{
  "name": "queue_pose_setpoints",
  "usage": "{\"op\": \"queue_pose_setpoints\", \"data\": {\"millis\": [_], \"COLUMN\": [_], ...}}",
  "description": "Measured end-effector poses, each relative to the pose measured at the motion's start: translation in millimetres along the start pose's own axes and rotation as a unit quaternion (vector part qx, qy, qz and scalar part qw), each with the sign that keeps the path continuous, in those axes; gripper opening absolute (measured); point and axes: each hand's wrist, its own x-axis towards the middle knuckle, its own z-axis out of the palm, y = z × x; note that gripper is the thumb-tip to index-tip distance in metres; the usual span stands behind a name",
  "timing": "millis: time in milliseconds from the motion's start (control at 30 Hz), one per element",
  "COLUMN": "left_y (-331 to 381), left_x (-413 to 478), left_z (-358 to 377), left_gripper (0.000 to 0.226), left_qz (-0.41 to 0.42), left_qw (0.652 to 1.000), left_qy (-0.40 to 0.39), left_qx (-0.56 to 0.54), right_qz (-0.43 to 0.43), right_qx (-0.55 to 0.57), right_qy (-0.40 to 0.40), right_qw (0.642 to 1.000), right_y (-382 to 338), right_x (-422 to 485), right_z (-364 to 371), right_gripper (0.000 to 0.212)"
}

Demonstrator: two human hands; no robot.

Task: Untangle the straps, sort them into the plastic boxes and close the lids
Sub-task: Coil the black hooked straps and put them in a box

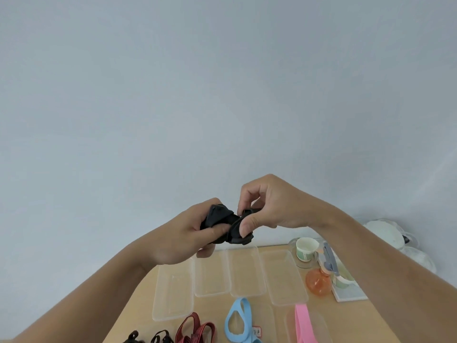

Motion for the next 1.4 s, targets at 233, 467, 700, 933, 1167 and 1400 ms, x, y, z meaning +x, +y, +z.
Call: {"op": "queue_pose_setpoints", "data": {"millis": [233, 467, 700, 933, 1167, 1400], "left_y": [-18.7, -18.5, -9.0, -5.4, -30.6, -15.3], "left_x": [-13.6, -11.9, -1.4, 13.6, 24.5, 33.8], "left_z": [0.0, 8.4, 21.8, 48.7, 56.5, 78.9], "left_gripper": [0.016, 0.016, 0.026, 0.026, 0.01, 0.031], "left_qz": [-0.019, -0.051, -0.049, 0.012, 0.021, 0.077], "left_qw": [0.969, 0.912, 0.896, 0.958, 0.936, 0.921], "left_qy": [-0.025, 0.067, 0.177, 0.264, 0.351, 0.382], "left_qx": [-0.245, -0.402, -0.405, -0.11, 0.022, 0.031], "right_qz": [-0.021, -0.042, 0.042, 0.132, 0.184, 0.155], "right_qx": [0.008, -0.094, 0.11, 0.156, 0.198, 0.273], "right_qy": [0.084, 0.231, 0.297, 0.339, 0.321, 0.349], "right_qw": [0.996, 0.967, 0.947, 0.918, 0.908, 0.883], "right_y": [21.8, 35.3, 41.7, 40.9, 25.8, 16.9], "right_x": [2.1, 17.3, 20.8, 15.4, -1.5, -3.7], "right_z": [19.4, 62.3, 106.6, 138.3, 125.3, 119.5], "right_gripper": [0.017, 0.06, 0.054, 0.054, 0.043, 0.06]}}
